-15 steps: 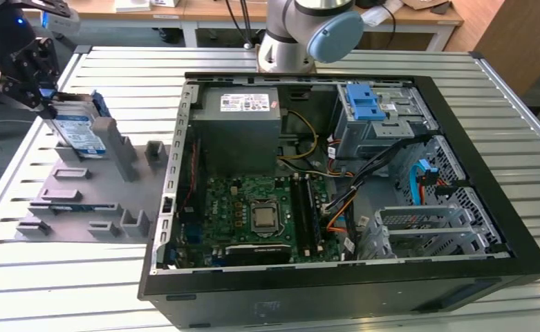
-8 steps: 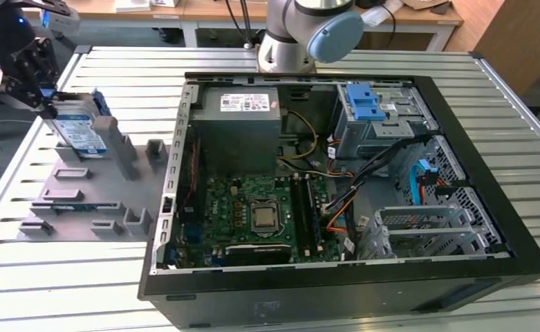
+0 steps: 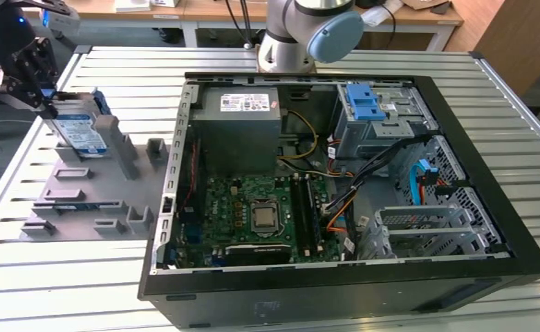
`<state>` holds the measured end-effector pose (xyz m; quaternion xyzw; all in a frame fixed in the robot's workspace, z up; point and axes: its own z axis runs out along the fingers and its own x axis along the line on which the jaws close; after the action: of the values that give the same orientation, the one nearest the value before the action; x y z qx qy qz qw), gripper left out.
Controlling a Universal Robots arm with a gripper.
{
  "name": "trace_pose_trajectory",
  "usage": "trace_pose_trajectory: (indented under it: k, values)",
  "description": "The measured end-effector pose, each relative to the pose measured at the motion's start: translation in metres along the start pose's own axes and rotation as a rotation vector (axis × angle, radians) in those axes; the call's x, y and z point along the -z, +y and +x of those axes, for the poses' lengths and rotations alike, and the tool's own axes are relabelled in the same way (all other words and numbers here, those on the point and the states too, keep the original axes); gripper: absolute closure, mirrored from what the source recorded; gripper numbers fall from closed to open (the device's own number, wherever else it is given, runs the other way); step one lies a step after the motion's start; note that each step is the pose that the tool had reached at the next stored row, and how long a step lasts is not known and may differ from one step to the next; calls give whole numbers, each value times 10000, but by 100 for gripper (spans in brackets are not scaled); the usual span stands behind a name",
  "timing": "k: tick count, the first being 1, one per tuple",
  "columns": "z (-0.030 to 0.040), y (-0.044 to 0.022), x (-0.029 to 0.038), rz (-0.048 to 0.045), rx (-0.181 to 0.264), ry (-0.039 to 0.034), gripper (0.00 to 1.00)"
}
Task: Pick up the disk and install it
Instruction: 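Pick up the disk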
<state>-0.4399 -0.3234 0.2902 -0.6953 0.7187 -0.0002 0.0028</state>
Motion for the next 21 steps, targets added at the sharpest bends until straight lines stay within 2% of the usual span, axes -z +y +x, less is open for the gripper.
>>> trace_pose_trajectory:
  k: [4, 10, 11, 12, 18, 20, 21]
  values:
    - [0, 0, 0, -1, 170, 0, 63]
    - [0, 0, 0, 0, 174, -1, 62]
    - [0, 0, 0, 0, 168, -1, 62]
    - [0, 0, 0, 0, 119, 0, 55]
    - [0, 0, 0, 0, -13, 1, 55]
    - [0, 0, 0, 0, -13, 1, 57]
    - [0, 0, 0, 0, -14, 1, 63]
